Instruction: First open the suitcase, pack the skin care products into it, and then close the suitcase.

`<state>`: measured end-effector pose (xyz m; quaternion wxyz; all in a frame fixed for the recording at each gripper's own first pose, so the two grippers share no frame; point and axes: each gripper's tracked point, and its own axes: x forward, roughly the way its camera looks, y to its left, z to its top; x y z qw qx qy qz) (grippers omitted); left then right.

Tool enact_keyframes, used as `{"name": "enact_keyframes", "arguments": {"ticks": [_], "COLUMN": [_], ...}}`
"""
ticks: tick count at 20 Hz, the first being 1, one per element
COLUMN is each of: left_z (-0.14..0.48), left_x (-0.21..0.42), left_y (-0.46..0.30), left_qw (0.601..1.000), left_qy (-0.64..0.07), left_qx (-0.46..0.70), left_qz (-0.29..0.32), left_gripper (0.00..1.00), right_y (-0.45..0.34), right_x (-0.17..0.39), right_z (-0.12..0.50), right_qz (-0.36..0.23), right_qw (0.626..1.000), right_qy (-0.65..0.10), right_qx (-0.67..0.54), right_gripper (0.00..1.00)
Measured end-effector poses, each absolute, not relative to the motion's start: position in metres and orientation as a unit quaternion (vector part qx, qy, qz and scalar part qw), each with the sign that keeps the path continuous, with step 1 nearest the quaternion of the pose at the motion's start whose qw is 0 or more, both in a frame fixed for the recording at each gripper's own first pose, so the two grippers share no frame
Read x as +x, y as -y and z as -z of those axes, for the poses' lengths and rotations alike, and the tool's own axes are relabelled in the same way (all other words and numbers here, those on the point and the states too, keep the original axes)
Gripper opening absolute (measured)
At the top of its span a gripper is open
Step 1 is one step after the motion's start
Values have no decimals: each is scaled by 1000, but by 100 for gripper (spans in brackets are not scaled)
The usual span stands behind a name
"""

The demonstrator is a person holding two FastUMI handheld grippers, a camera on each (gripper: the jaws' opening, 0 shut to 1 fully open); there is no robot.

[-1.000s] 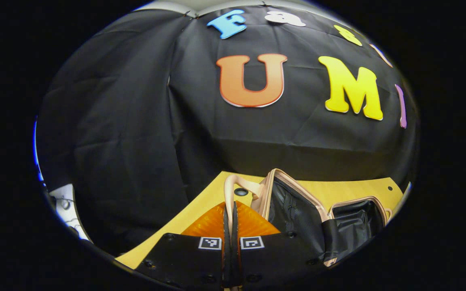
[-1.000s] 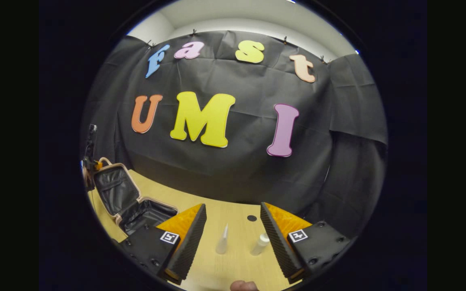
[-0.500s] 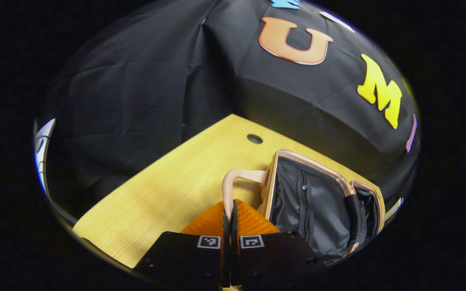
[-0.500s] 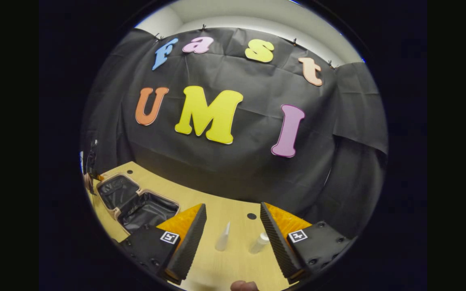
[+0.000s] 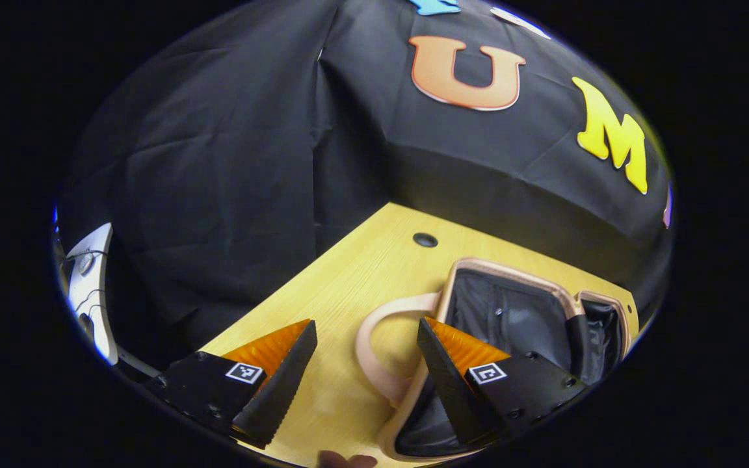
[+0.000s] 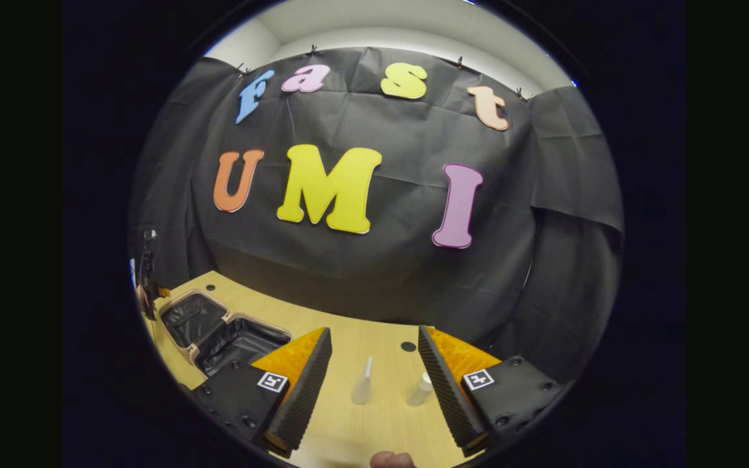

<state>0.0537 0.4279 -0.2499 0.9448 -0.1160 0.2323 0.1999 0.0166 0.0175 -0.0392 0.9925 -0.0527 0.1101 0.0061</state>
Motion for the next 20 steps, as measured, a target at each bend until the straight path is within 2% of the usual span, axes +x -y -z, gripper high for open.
{"name": "enact_keyframes", "arguments": {"ticks": [5,8,12,20], "left_z": [148,114,93,100], "left_x": [54,57,53,53], "left_y": [-337,-274,-190,17], "left_qw": [971,979,986,993], "left_qy": [-166,-132,-111,-113], "left_qx": [-53,-34,-15,10], "left_qz": [-163,-152,-125,22], "left_gripper": [98,98,98,98], "right_y": [3,19,45,104], "right_x": [17,17,16,12], "right_z": [48,54,65,78], "right_qz": [2,8,17,29], "right_qw": [994,994,994,994], "right_qy": [-106,-107,-108,-108], "right_qx": [-17,0,15,9], "right_gripper": [79,78,78,78]}}
